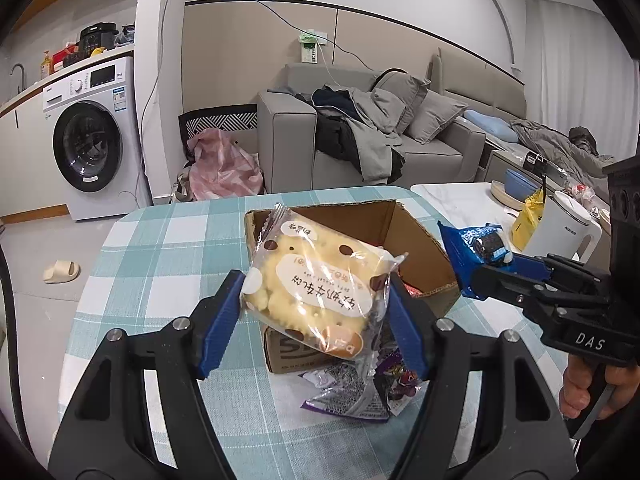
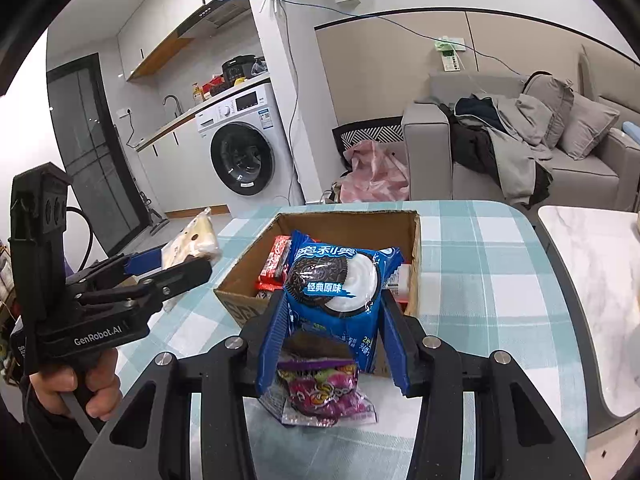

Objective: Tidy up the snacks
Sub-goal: 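Lift both held packs and carry them over the cardboard box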

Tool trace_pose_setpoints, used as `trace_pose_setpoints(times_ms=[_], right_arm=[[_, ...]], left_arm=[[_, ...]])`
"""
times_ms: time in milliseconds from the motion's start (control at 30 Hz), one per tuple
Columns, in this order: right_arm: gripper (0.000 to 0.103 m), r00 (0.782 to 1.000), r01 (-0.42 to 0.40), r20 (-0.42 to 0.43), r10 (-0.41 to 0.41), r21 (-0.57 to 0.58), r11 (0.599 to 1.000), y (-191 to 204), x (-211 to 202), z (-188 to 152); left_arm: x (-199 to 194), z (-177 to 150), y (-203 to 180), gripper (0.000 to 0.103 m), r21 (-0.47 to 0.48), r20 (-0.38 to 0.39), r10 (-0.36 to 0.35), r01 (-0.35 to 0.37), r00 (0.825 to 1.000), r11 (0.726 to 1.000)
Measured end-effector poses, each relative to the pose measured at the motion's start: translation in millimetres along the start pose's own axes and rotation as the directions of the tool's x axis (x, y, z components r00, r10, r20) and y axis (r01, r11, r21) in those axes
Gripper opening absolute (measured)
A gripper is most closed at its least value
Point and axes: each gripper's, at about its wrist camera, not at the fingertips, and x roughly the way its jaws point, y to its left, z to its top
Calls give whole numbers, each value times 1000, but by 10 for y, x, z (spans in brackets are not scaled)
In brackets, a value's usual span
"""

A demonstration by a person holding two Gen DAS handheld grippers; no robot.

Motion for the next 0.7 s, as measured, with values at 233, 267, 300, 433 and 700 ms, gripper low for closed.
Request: trace_pose_setpoints(times_ms=[233, 267, 300, 433, 700], right_arm=[[45, 1000, -2, -11, 2, -3, 1000, 3, 151, 99], [45, 1000, -3, -12, 3, -1, 1000, -3, 175, 110], [45, 1000, -5, -16, 6, 2, 1000, -23, 200, 121], [45, 1000, 0, -23, 0, 5, 1000, -62, 286, 139], [45, 999, 14, -40, -12, 39, 999, -180, 487, 209]], left_arm=[[227, 104, -17, 67, 17, -8, -2, 2, 1000, 1000], [264, 120, -25, 67, 20, -9, -1, 2, 1000, 1000], [306, 136, -31, 67, 23, -11, -1, 2, 1000, 1000], [469, 177, -46, 67, 26, -21, 1, 0, 1000, 1000], [769, 217, -61, 67, 41, -35, 15, -14, 999, 999]])
